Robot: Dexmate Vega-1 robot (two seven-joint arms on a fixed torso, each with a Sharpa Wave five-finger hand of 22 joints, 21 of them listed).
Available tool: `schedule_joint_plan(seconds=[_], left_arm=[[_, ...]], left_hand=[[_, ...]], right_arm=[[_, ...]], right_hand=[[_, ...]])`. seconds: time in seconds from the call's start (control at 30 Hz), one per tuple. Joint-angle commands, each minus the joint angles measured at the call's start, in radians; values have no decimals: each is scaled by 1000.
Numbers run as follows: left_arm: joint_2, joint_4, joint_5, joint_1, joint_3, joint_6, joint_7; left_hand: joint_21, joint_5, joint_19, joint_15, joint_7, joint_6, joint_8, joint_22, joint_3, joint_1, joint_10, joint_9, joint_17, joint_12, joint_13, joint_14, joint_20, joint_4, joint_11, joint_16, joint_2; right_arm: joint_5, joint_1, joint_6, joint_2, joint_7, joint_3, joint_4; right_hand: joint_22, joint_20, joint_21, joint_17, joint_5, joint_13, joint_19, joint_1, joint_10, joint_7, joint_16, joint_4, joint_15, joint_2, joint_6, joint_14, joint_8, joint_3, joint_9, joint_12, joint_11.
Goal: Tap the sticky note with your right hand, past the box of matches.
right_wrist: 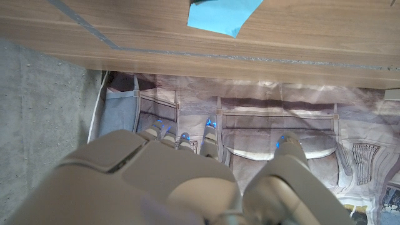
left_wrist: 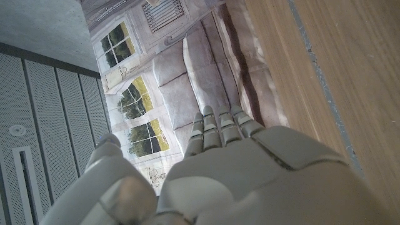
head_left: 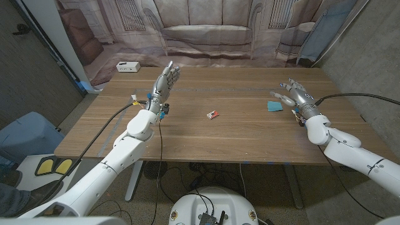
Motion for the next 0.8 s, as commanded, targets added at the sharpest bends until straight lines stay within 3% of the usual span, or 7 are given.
schedule_joint_plan(seconds=[0.03,0.3,0.5,0.8], left_arm=[[2,-15,0,16,-2,-3,3],[1,-22,5,24,-4,-8,9],[2,-24,1,25,-3,-4,4],[9,-36,-2,25,-6,10,7]], left_hand=[[-2,-2,5,-4,3,8,0,5,1,7,6,5,5,-5,3,9,6,-4,1,-2,5],[-4,-2,5,-4,4,9,-1,5,0,7,7,5,5,-6,3,10,7,-4,0,-3,5],[-5,-2,5,-3,5,10,-2,5,0,7,7,5,5,-7,3,10,6,-5,-3,-4,6],[-6,-3,5,-3,5,12,-3,5,-1,7,9,5,5,-8,3,10,7,-6,-1,-5,6]], right_arm=[[-21,10,-79,-20,41,-28,-26],[-41,26,-135,-26,73,-52,-39],[-62,51,-158,-29,108,-83,-32],[-80,94,-187,-25,169,-122,-21]], right_hand=[[2,-6,3,4,5,2,-126,-12,-62,-6,5,1,0,-1,24,-227,10,-4,1,0,-11],[3,-7,2,6,5,3,-172,-25,-98,-12,6,7,-4,0,27,-252,6,-9,2,-2,-14],[3,-5,11,8,5,3,-191,-31,-122,-16,10,10,-1,2,-27,-266,-17,-12,2,2,-12],[4,2,12,8,6,4,-207,-35,-145,-25,11,12,1,5,-28,-277,-16,-12,3,0,-12]])
